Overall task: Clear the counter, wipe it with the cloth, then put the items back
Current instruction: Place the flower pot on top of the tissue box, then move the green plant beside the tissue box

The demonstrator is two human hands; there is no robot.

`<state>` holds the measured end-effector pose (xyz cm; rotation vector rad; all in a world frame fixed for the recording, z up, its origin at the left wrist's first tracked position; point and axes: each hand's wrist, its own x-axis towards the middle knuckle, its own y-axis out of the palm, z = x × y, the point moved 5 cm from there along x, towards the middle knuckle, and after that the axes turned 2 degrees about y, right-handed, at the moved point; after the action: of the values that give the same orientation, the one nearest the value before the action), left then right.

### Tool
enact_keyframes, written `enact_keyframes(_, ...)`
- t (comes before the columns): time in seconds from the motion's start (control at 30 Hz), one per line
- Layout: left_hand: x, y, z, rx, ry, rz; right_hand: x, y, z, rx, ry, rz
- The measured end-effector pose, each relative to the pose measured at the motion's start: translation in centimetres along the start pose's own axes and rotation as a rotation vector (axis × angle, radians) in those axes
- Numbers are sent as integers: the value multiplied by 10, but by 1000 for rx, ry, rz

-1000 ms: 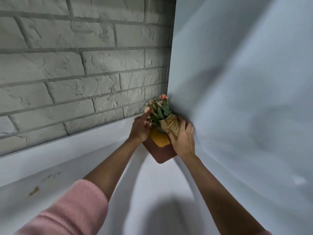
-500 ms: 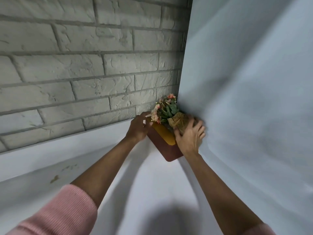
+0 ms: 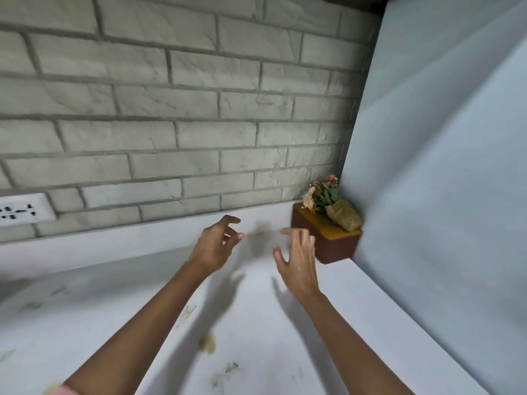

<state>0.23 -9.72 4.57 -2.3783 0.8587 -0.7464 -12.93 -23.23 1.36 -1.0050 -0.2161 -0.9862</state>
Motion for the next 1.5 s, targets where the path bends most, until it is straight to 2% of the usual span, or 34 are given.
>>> enact_keyframes(0.37, -210, -190, 75, 293, -178, -73, -176, 94, 181, 230, -73, 379)
enact_keyframes(0.57, -297, -271, 130, 442, -354, -152, -251, 143, 263, 366, -134, 603)
enact_keyframes(0.7, -339, -291, 164, 351, -538, -229, -280, 169, 296, 415, -82, 798)
enact_keyframes(0.8, -363, -289, 187, 144, -685, -273, -298, 186, 311, 376, -33, 970)
enact_keyframes(0.9, -377, -276, 200, -81, -771, -244, -310, 195, 323, 430, 11, 1059)
enact_keyframes(1.0, -378, -269, 202, -239, -749, -303, -312, 200, 328, 498, 81, 1037)
enact_keyframes(1.17, -358, -254, 187, -332, -693, -333, -298, 189, 317, 638, 162, 890)
enact_keyframes(1.33, -305, -215, 147, -427, -554, -271, -257, 151, 277, 680, 239, 660)
enact_keyframes(1.5, -237, -147, 91, -462, -374, -138, -206, 87, 198, 661, 334, 386)
